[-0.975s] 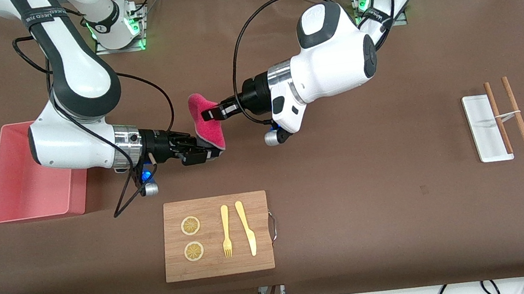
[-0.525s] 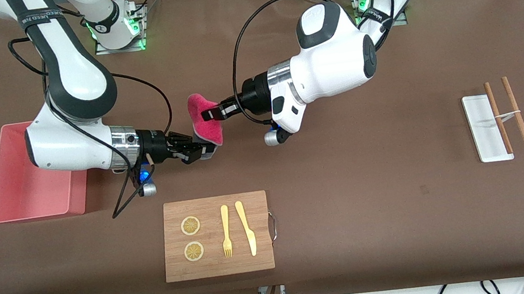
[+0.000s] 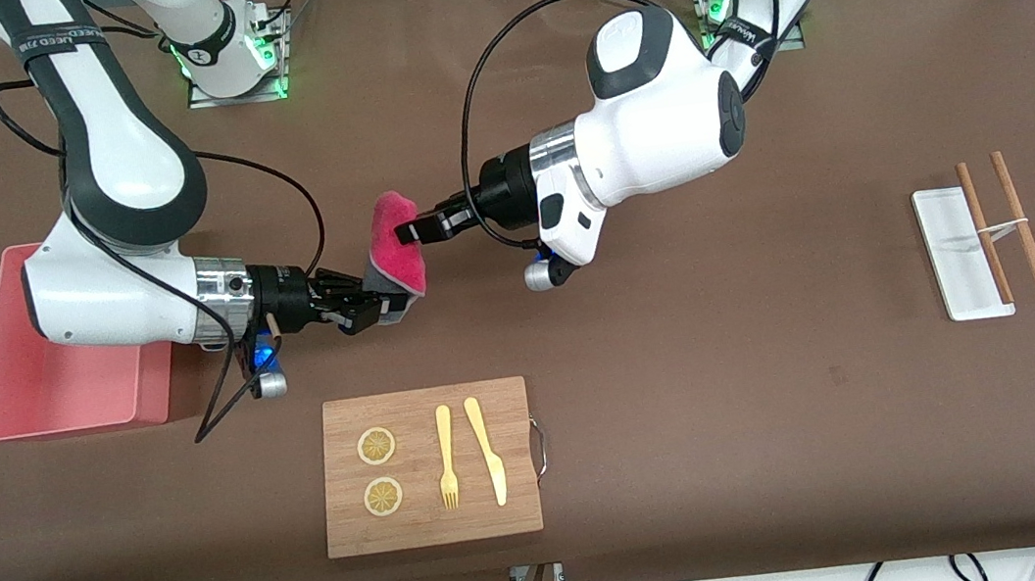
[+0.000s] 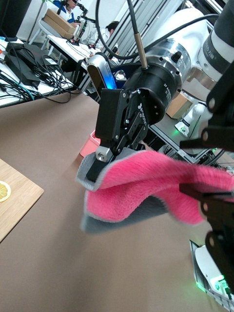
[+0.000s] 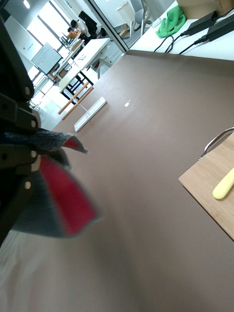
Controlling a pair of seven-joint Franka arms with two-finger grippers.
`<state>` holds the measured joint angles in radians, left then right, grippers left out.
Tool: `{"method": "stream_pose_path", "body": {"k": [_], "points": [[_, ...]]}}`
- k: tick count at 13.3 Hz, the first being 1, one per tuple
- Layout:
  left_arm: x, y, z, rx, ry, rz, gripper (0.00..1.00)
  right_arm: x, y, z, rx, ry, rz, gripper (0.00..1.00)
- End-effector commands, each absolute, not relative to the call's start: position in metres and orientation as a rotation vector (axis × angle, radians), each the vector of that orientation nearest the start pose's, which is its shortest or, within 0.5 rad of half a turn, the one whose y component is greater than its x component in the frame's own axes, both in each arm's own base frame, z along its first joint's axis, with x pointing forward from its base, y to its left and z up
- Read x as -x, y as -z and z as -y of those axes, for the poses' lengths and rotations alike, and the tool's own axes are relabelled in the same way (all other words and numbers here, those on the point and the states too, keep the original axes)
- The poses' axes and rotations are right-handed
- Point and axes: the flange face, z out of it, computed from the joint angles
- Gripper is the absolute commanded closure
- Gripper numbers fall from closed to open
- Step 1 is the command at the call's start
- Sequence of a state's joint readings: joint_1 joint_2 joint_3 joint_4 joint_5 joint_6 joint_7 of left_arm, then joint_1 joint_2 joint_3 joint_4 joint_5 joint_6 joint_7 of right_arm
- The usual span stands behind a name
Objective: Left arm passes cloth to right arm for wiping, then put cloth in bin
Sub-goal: 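Open the left gripper and withdraw it while the right gripper holds cloth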
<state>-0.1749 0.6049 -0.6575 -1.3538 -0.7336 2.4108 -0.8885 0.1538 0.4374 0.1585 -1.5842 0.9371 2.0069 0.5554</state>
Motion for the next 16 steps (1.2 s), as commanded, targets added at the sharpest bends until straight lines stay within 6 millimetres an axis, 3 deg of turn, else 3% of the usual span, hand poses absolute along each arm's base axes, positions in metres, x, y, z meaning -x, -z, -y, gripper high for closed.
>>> {"method": "stream_pose_path", "body": {"k": [1, 3, 5, 9, 12, 16], "points": [[-0.603, -0.502, 0.439, -1.971, 0.486, -0.764, 0.00, -0.644, -0.413, -0.239, 2.155, -0.485, -0.741, 1.00], [-0.615, -0.509, 0.412, -1.981, 0.501, -0.771, 0.00, -0.642, -0.406, -0.239, 2.179, -0.489, -0.739, 1.00], [-0.627, -0.517, 0.376, -2.003, 0.526, -0.771, 0.00, -0.639, -0.385, -0.243, 2.250, -0.496, -0.706, 1.00], [-0.651, -0.526, 0.270, -2.113, 0.522, -0.669, 0.00, -0.629, -0.328, -0.258, 2.373, -0.574, -0.679, 1.00], [-0.659, -0.523, 0.182, -2.244, 0.520, -0.635, 0.00, -0.616, -0.272, -0.266, 2.448, -0.658, -0.671, 1.00], [-0.640, -0.544, 0.074, -2.469, 0.446, -0.527, 0.00, -0.590, -0.214, -0.273, 2.504, -0.701, -0.707, 1.00]]}}
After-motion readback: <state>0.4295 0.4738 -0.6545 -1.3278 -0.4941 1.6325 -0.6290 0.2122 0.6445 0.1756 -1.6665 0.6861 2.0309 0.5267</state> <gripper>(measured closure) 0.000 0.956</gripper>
